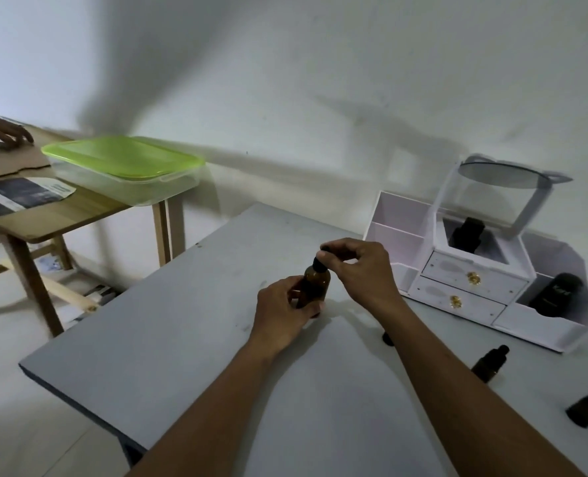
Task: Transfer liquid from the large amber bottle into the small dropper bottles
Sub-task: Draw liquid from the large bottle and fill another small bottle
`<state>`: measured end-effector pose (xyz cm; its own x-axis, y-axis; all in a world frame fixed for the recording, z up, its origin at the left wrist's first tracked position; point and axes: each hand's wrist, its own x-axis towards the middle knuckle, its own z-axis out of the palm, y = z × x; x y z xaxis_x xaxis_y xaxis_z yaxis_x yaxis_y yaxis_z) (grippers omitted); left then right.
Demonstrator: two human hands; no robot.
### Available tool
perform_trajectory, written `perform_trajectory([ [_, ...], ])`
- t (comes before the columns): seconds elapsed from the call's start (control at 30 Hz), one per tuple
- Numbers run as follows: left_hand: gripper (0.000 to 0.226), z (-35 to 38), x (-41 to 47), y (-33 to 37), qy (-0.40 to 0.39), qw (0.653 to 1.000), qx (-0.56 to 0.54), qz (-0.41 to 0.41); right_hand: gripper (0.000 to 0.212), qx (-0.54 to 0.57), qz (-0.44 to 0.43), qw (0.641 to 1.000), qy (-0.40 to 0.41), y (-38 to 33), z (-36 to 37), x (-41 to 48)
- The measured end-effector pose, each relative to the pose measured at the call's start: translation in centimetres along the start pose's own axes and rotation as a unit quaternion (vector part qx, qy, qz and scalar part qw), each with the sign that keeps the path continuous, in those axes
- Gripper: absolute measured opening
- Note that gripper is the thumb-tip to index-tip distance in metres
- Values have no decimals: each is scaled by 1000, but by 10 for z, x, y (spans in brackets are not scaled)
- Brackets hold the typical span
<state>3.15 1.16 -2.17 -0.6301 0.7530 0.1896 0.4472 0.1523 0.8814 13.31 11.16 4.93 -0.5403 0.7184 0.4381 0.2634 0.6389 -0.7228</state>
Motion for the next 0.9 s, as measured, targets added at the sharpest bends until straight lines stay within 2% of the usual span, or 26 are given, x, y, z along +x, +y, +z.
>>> perform_trajectory([
  [0.27,52,2,0,-3,6,1000,-5,-2,2,18,6,999,43,-11,-1,4],
  [0.47,53,1,-1,1,4,1000,-1,-16,8,64,-18,996,62,-41,-30,15],
  [0.57,63,-1,-5,3,1,999,-27,-38,9,94,-29,992,76,-59,-51,18],
  [0.67,74,-5,-16,2,37,992,-91,-74,6,130,-38,986,96,-74,-77,15],
  [0.8,58,-3,-45,5,73,982,-143,-98,4,160,-44,980,114,-84,-118,0],
  [0.9,40,6,-67,16,42,979,-170,-103,6,167,-35,978,122,-79,-151,-20],
])
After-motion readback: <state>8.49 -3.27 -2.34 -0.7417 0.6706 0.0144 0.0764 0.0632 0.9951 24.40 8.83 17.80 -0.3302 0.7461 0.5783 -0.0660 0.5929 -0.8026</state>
